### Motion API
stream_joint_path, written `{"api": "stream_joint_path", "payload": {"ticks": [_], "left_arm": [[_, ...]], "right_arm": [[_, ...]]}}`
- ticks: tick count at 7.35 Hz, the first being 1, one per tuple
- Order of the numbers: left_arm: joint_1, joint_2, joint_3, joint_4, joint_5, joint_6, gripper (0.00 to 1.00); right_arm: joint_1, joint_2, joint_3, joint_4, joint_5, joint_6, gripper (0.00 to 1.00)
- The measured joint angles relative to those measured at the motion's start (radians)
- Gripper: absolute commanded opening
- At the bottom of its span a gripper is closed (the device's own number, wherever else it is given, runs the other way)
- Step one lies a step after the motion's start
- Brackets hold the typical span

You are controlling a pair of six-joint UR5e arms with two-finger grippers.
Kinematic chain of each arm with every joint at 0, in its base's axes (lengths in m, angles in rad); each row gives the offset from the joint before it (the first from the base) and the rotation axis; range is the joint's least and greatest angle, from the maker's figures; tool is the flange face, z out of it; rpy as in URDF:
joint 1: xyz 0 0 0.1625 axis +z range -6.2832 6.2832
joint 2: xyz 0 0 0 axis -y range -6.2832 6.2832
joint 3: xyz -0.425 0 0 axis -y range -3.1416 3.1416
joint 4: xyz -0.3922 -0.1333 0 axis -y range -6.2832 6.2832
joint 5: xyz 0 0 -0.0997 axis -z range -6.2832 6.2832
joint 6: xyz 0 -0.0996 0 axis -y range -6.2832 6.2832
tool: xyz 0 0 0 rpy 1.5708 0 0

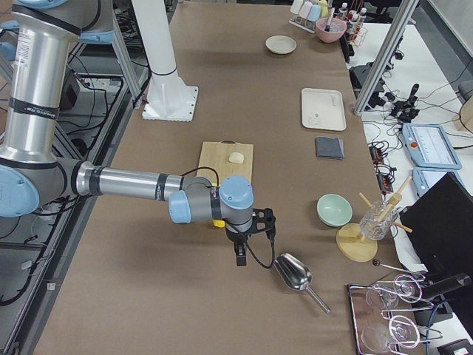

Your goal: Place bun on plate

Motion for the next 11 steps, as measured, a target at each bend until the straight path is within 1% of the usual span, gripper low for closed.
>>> {"api": "stream_joint_path", "payload": {"ticks": [4, 7, 8, 9, 10, 11], "left_arm": [[0.000, 0.004, -0.003, -0.016, 0.002, -0.022, 0.98], [0.000, 0.006, -0.004, -0.023, 0.000, -0.034, 0.97], [0.000, 0.003, -0.004, -0.022, -0.011, -0.035, 0.91], [0.002, -0.003, -0.004, -0.022, -0.030, -0.034, 0.82], [0.005, -0.007, 0.000, -0.022, -0.039, -0.032, 0.97], [0.010, -0.009, 0.011, -0.024, -0.042, -0.030, 0.98]], "right_arm": [[-0.003, 0.001, -0.002, -0.001, 0.012, 0.008, 1.00], [-0.003, -0.001, -0.004, 0.000, 0.072, 0.006, 1.00], [-0.003, -0.003, -0.004, 0.000, 0.087, 0.006, 1.00], [-0.003, -0.004, -0.003, 0.001, 0.098, 0.005, 1.00], [-0.003, -0.004, -0.004, 0.013, 0.105, 0.003, 1.00], [-0.003, -0.005, -0.009, 0.040, 0.107, 0.002, 1.00]]}}
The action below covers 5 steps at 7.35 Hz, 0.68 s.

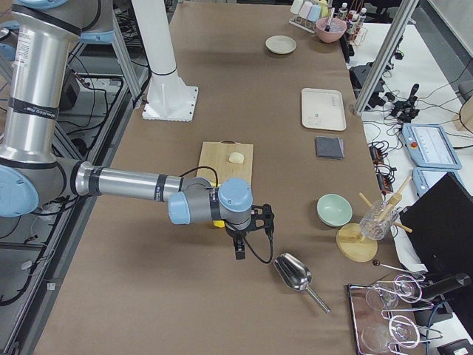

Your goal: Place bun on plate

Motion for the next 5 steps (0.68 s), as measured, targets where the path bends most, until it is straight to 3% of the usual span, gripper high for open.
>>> {"api": "stream_joint_path", "payload": {"ticks": [2, 5], "left_arm": [[0.023, -0.016, 0.036, -0.020, 0.004, -0.002, 0.98], [0.127, -0.122, 0.125, -0.083, 0.027, -0.085, 0.95]], "right_arm": [[0.000, -0.001, -0.009, 0.034, 0.001, 0.000, 1.00], [-0.004, -0.001, -0.013, 0.039, 0.001, 0.006, 1.00]]}}
